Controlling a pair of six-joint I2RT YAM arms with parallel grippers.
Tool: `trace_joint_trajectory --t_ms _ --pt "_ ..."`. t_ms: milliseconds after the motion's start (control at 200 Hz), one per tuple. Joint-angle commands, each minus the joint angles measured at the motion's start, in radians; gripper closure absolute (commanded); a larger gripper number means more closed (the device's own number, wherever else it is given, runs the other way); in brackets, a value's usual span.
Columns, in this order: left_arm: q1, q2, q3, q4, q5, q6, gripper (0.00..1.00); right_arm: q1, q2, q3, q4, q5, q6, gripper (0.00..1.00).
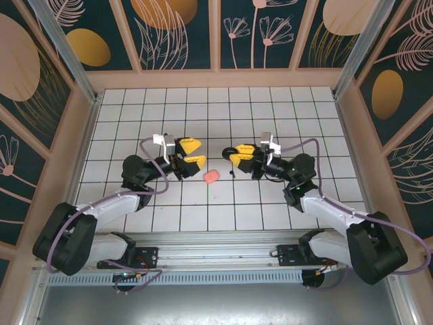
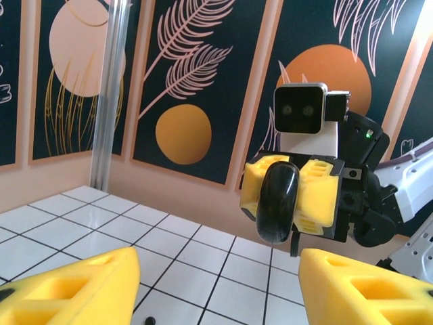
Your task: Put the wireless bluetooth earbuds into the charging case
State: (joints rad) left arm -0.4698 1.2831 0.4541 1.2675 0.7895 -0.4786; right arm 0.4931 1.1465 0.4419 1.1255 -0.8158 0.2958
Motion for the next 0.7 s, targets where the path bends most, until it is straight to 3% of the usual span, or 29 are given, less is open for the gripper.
trace_joint_trajectory --t_ms 0,180,345,696 --pt "0.007 0.018 0.000 0.143 0.055 -0.069 0.38 0.008 0.008 -0.005 0.113 -0.015 0.037 0.84" --pt "0.006 -0.016 0.006 0.124 0.090 -0.041 0.39 0.007 0.014 0.026 0.118 -0.064 0.029 0.84" --pt "0.004 -0.090 0.045 -0.097 0.141 0.111 0.40 0.018 0.048 0.075 0.113 -0.121 0.013 0.84" --pt "-0.004 -0.142 0.092 -0.309 0.212 0.263 0.40 0.120 0.137 0.174 0.057 -0.195 -0.084 0.84"
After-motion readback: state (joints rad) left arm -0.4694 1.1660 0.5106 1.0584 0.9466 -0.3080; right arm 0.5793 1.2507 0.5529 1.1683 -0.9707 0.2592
